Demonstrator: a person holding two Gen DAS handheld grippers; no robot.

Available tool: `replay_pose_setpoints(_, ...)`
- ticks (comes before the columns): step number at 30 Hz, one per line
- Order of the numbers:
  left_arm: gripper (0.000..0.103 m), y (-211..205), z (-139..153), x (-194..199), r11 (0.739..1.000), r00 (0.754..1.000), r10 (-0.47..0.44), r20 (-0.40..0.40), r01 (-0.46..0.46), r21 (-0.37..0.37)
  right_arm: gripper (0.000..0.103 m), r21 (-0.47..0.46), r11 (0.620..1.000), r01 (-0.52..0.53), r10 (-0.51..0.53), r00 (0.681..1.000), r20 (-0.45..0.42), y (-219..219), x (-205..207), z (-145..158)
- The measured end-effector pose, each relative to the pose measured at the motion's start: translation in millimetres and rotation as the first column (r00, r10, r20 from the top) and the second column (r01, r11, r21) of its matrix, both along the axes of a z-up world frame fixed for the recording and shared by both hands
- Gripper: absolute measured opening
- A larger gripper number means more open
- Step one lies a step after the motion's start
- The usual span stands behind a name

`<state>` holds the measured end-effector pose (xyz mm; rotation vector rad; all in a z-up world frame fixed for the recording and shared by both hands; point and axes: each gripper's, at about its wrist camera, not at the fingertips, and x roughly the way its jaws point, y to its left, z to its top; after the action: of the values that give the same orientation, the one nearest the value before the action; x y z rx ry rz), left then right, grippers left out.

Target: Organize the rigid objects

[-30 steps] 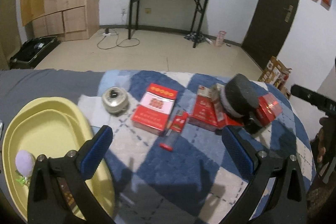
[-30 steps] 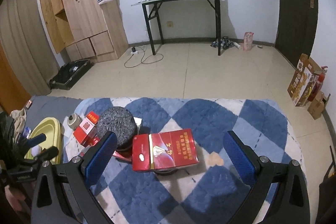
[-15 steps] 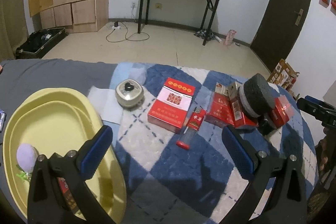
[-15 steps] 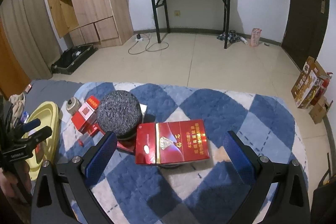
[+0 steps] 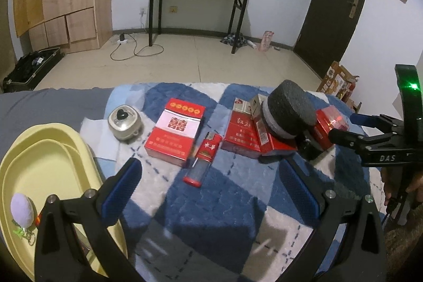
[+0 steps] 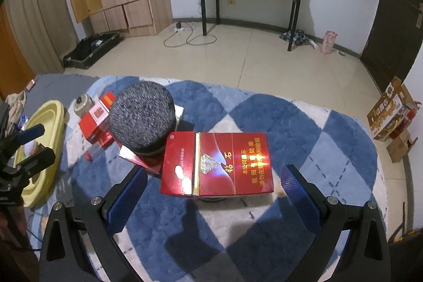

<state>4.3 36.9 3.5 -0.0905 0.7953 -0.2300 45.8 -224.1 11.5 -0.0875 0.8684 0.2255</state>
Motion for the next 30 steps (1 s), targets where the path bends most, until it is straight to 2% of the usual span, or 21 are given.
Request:
replay_pose_setpoints(11, 0.103, -6.0, -5.1, 0.4, 1.000, 1.000, -0.021, -0.007, 0.021, 0.004, 0.103, -0.013, 1.000, 0.015, -0.015, 0.999, -0.031, 3.8, 19.7, -19.5)
replay_pose_setpoints(14, 0.103, -22.6, -3.4, 0.7, 0.997, 0.999, -0.046, 0.002, 0.045, 0.063, 0.103, -0.001, 1.000, 0.018, -0.018, 0.999, -0.028, 0.0, 22.9, -23.8)
replay_pose_setpoints(16, 0.103, -41.8, 0.6, 1.8, 0.989, 0.995, -0.088, 0.041, 0.082, 0.126, 0.103, 0.023, 1.000, 0.008, -0.008, 1.000, -0.023, -5.6, 22.9, -25.6)
replay_pose_setpoints(19, 0.103, -73.9, 1.0, 5.5, 0.956, 0.985, -0.155, 0.078, 0.129, 0.264, 0.103, 0.062, 0.998, 0.006, -0.005, 1.000, -0.011, -15.5, 21.4, -26.2)
replay_pose_setpoints(25, 0.103, -121.1, -5.0, 20.1, 0.897, 0.952, -0.294, 0.083, 0.244, 0.369, 0.103, 0.121, 0.993, -0.009, 0.011, 1.000, -0.013, -28.7, 23.9, -31.8)
replay_pose_setpoints(30, 0.103, -143.7, -14.5, 28.5, 0.841, 0.923, -0.372, 0.100, 0.289, 0.458, 0.102, 0.108, 0.994, 0.034, -0.029, 0.999, -0.043, -38.9, 31.1, -40.3)
